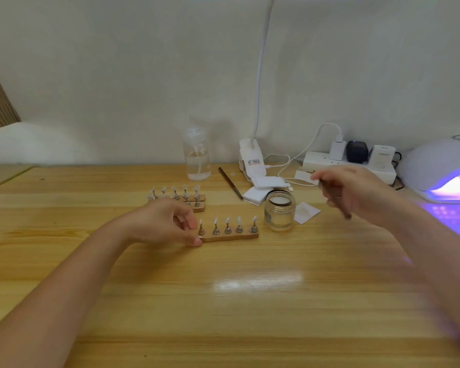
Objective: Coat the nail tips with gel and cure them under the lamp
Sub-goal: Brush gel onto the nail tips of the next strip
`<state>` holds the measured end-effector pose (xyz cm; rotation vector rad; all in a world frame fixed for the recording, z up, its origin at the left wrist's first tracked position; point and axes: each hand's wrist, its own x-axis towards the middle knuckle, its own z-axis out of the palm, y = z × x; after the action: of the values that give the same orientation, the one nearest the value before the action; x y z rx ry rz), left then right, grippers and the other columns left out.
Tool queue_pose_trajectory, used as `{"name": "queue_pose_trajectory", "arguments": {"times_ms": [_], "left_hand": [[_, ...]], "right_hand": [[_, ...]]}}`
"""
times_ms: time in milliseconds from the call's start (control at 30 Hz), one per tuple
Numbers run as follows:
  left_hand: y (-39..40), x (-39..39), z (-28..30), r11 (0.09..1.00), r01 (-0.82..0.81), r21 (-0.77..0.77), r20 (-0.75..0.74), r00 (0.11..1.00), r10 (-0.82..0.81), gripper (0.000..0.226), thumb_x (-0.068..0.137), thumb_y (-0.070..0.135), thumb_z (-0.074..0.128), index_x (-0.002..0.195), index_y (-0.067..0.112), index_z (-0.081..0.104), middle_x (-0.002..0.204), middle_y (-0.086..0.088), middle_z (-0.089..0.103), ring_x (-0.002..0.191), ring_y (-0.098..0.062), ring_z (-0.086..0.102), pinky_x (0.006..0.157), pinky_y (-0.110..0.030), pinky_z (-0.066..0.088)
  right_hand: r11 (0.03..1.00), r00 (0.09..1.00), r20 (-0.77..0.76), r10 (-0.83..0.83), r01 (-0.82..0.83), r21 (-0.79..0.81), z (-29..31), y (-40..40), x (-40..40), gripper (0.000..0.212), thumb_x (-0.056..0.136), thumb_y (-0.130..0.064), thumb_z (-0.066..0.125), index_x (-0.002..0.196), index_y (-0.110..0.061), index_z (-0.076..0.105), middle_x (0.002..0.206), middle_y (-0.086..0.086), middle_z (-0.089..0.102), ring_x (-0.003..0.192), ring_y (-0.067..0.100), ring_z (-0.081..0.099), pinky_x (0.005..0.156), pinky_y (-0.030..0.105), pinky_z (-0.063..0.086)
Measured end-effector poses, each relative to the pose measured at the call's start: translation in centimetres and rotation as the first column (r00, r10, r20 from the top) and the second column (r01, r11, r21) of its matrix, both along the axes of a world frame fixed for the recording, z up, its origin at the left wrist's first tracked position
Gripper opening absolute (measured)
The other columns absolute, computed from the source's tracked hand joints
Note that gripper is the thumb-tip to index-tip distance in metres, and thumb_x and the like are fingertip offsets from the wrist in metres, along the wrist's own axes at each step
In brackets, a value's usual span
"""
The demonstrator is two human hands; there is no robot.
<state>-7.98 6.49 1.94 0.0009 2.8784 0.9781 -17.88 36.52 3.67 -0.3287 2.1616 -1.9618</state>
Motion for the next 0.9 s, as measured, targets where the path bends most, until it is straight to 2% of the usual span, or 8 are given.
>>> {"name": "queue_pose_trajectory", "arguments": {"times_ms": [100, 200, 267, 400, 500, 567, 733, 900], "left_hand": [[2.2, -0.2, -0.3, 0.998, 0.069, 0.003, -0.017, 0.997, -0.069, 0.021, 0.064, 0.03, 0.081, 0.076, 0.024, 0.064, 0.068, 0.013, 0.057, 0.053, 0.012, 0.049, 0.052, -0.005, 0.036], [4.1, -0.4, -0.6, 0.992, 0.125, 0.026, -0.025, 0.992, -0.124, 0.021, 0.063, 0.036, 0.08, 0.076, 0.027, 0.065, 0.072, 0.013, 0.06, 0.057, 0.011, 0.051, 0.056, -0.007, 0.038], [5.0, -0.6, -0.8, 0.99, 0.137, 0.02, -0.044, 0.99, -0.136, 0.019, 0.064, 0.038, 0.078, 0.074, 0.03, 0.064, 0.071, 0.013, 0.06, 0.059, 0.011, 0.052, 0.058, -0.008, 0.04], [6.0, -1.0, -1.1, 0.991, 0.129, 0.023, -0.078, 0.989, -0.127, 0.022, 0.066, 0.039, 0.077, 0.08, 0.028, 0.065, 0.074, 0.012, 0.061, 0.062, 0.01, 0.052, 0.06, -0.007, 0.042], [6.7, -1.6, -1.1, 0.992, 0.122, 0.024, -0.088, 0.989, -0.12, 0.022, 0.067, 0.039, 0.077, 0.083, 0.027, 0.066, 0.074, 0.013, 0.06, 0.063, 0.006, 0.052, 0.067, -0.014, 0.045], [7.2, -2.1, -1.2, 0.992, 0.12, 0.03, -0.106, 0.987, -0.117, 0.02, 0.068, 0.038, 0.076, 0.081, 0.028, 0.065, 0.074, 0.014, 0.059, 0.062, 0.007, 0.052, 0.062, -0.01, 0.043], [8.4, -3.1, -1.5, 0.99, 0.127, 0.055, -0.137, 0.983, -0.118, 0.017, 0.069, 0.037, 0.076, 0.076, 0.03, 0.063, 0.072, 0.014, 0.058, 0.056, 0.012, 0.048, 0.053, -0.004, 0.037], [8.6, -3.0, -2.3, 0.991, 0.101, 0.093, -0.197, 0.977, -0.081, 0.017, 0.067, 0.039, 0.076, 0.071, 0.032, 0.062, 0.066, 0.014, 0.057, 0.055, 0.008, 0.048, 0.053, -0.008, 0.038]], "right_hand": [[0.836, 0.969, 0.221, 0.112, 0.028, -0.548, 0.3, 0.2, -0.2, 0.023, 0.092, -0.009, 0.04, 0.082, -0.014, 0.061, 0.062, -0.003, 0.05, 0.045, 0.004, 0.047, 0.043, 0.014, 0.043], [0.636, 0.952, 0.235, 0.195, 0.059, -0.769, 0.5, 0.3, -0.2, 0.02, 0.087, -0.004, 0.043, 0.09, -0.012, 0.061, 0.067, -0.003, 0.061, 0.051, 0.002, 0.057, 0.046, 0.012, 0.043], [0.579, 0.954, 0.209, 0.216, 0.047, -0.814, 0.6, 0.3, -0.1, 0.02, 0.078, -0.003, 0.049, 0.092, -0.011, 0.061, 0.074, -0.001, 0.065, 0.057, 0.002, 0.061, 0.048, 0.012, 0.045], [0.709, 0.976, 0.193, 0.104, 0.063, -0.703, 0.7, 0.0, -0.1, 0.006, 0.083, -0.019, 0.057, 0.085, -0.016, 0.062, 0.071, -0.004, 0.065, 0.054, 0.002, 0.06, 0.044, 0.013, 0.044], [0.805, 0.979, 0.202, 0.001, 0.119, -0.582, 0.8, -0.3, -0.1, 0.03, 0.091, -0.041, 0.051, 0.075, -0.017, 0.061, 0.059, -0.004, 0.061, 0.042, 0.005, 0.05, 0.039, 0.013, 0.037], [0.855, 0.982, 0.183, -0.044, 0.131, -0.502, 1.0, -0.4, 0.1, 0.042, 0.094, -0.048, 0.041, 0.074, -0.016, 0.06, 0.053, -0.003, 0.058, 0.037, 0.007, 0.043, 0.038, 0.014, 0.034], [0.957, 0.993, 0.116, -0.008, 0.041, -0.287, 1.3, -0.7, 0.6, 0.044, 0.095, -0.055, 0.028, 0.086, -0.016, 0.048, 0.041, -0.001, 0.046, 0.033, 0.009, 0.03, 0.038, 0.015, 0.028], [0.999, 0.998, -0.05, -0.032, 0.032, 0.009, 1.2, -1.9, 0.9, 0.051, 0.093, -0.059, 0.025, 0.069, -0.017, 0.042, 0.04, -0.009, 0.03, 0.038, 0.008, 0.023, 0.045, 0.024, 0.022]]}}
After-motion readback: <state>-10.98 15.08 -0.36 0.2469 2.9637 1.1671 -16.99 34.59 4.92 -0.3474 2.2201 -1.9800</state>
